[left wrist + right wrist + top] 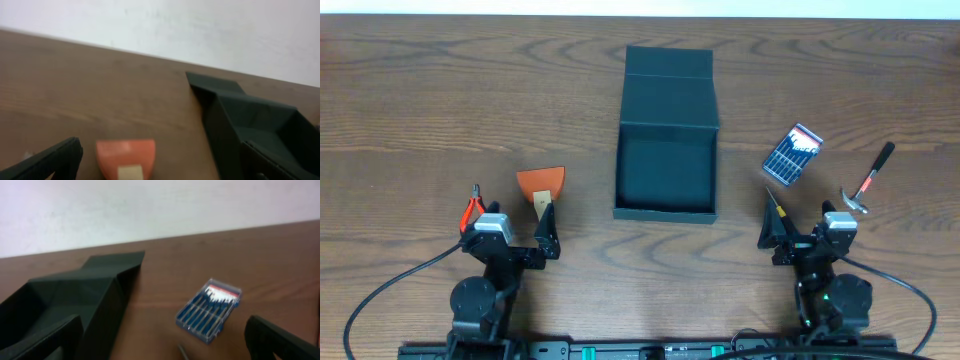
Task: Pack container
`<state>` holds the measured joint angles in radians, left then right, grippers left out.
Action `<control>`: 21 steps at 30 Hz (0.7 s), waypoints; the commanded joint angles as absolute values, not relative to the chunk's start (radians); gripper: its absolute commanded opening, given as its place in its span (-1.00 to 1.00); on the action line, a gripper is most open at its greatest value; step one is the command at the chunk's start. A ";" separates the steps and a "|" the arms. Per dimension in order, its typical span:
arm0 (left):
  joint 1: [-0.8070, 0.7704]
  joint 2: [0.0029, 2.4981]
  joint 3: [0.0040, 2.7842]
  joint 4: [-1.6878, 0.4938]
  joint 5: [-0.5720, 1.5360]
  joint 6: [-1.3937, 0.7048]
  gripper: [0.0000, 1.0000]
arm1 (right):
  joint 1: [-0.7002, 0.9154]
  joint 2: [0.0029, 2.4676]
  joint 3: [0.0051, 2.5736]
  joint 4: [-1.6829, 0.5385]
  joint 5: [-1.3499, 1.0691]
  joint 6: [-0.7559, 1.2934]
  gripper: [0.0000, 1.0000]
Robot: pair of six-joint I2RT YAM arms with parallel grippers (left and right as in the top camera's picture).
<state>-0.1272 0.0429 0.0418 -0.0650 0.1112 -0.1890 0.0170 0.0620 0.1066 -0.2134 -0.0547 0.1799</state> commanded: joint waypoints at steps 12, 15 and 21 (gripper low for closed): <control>-0.130 0.519 0.548 -0.490 0.148 -0.262 0.97 | 0.020 0.853 1.054 -0.957 -0.086 0.183 0.98; -0.130 0.624 0.671 -0.610 0.149 -0.203 0.97 | 0.020 1.055 1.291 -1.203 -0.088 0.183 0.99; -0.130 0.715 0.788 -0.785 0.150 -0.147 0.97 | 0.020 1.299 1.570 -1.446 -0.139 0.172 0.98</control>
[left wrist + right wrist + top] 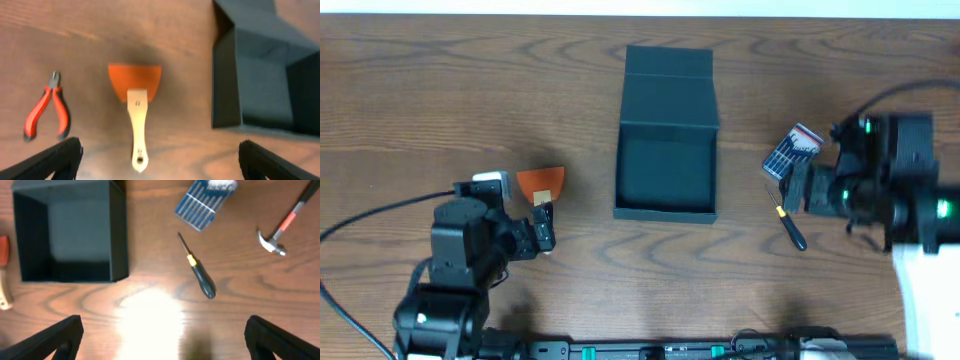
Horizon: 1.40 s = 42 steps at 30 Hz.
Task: Pack container
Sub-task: 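Move the right gripper over the clear screwdriver set case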
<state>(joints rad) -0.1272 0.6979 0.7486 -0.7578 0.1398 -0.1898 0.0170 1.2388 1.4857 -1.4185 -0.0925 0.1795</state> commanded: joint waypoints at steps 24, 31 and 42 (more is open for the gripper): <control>-0.130 0.725 0.787 -0.833 0.114 -0.150 0.97 | -0.122 1.950 1.598 -1.161 -0.101 0.551 0.98; -0.130 0.731 0.787 -0.837 0.093 -0.150 0.97 | -0.142 1.995 1.597 -1.143 -0.034 0.553 0.99; -0.130 0.765 0.787 -0.836 0.093 -0.150 0.97 | -0.157 2.091 1.597 -1.110 -0.023 0.541 0.98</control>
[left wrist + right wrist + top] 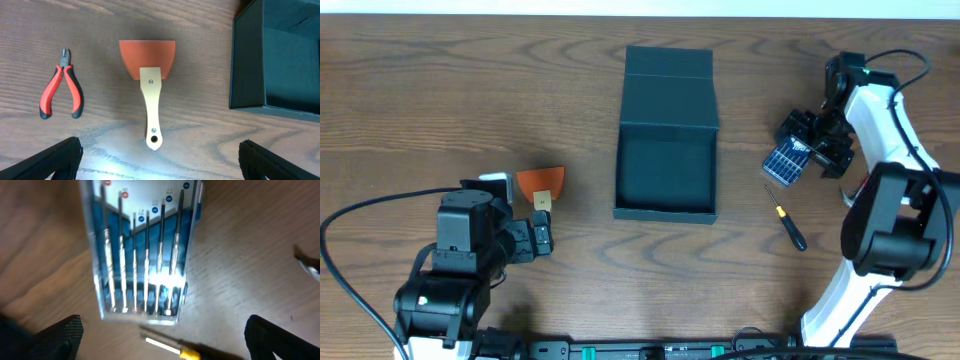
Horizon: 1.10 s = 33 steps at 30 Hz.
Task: Pack container
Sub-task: 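Move the right gripper over the clear screwdriver set case, then lower the right gripper and grasp the screwdriver set case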
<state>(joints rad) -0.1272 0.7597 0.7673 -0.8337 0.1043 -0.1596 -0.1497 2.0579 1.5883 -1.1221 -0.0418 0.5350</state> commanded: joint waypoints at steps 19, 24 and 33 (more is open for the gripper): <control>-0.130 0.791 0.787 -0.836 0.093 -0.150 0.97 | -0.155 2.147 1.596 -0.972 -0.023 0.515 0.98; -0.130 0.791 0.787 -0.822 0.093 -0.150 0.97 | -0.156 2.148 1.595 -0.937 -0.023 0.515 0.99; -0.130 0.791 0.787 -0.822 0.093 -0.150 0.97 | -0.154 2.148 1.576 -0.887 -0.021 0.502 0.98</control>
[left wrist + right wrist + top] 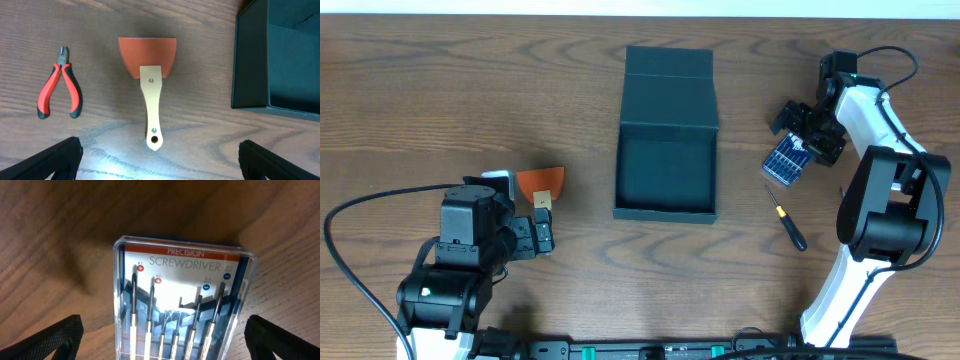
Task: Pack container
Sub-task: 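Lower the right gripper and grasp the screwdriver set case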
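The open black box (665, 150) stands mid-table with its lid folded back; its side also shows in the left wrist view (277, 55). My left gripper (538, 236) hangs open (157, 167) over the handle of an orange scraper (148, 85), with red pliers (57, 85) to its left. My right gripper (806, 133) is open (165, 347) low over a clear precision screwdriver case (182, 305), one finger on each side. The case (788, 160) lies right of the box.
A black-handled screwdriver (787, 225) lies near the front, right of the box. The scraper (540, 185) sits left of the box. The right arm (880, 150) reaches across the right side of the table. Cables trail along the near edge.
My right gripper has shifted a little along the screwdriver case: its view now shows the labelled end instead of the tip end. The left gripper and the objects have barely moved.
Both arms were folded at the near edge, grippers open. Then both were raised and looking down, the left over the scraper and pliers, the right over the tools right of the box. The right one was then low over the screwdriver case, and still is.
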`<state>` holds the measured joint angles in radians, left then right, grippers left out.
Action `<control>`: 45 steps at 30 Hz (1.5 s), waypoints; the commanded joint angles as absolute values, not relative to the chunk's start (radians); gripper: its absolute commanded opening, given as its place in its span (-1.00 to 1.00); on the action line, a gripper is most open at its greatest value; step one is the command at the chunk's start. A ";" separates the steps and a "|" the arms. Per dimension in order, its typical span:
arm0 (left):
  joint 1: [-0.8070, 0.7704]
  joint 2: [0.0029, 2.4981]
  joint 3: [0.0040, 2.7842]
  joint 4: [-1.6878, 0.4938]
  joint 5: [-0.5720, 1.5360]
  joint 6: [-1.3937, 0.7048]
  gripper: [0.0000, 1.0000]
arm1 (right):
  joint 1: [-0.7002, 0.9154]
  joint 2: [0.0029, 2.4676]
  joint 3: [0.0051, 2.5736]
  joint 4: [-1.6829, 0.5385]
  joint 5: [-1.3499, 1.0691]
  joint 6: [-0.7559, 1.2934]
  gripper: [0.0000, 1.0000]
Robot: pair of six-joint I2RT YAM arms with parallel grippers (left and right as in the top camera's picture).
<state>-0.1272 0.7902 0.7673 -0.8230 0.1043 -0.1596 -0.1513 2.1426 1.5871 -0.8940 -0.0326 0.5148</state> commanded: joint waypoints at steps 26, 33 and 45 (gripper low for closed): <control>-0.130 0.791 0.787 -0.822 0.093 -0.150 0.97 | -0.138 2.148 1.508 -0.856 -0.019 0.496 0.50; -0.130 0.791 0.787 -0.821 0.093 -0.150 0.97 | -0.130 2.148 1.508 -0.856 -0.019 0.496 0.18; -0.130 0.791 0.787 -0.822 0.093 -0.150 0.97 | -0.129 2.148 1.508 -0.858 -0.020 0.496 0.12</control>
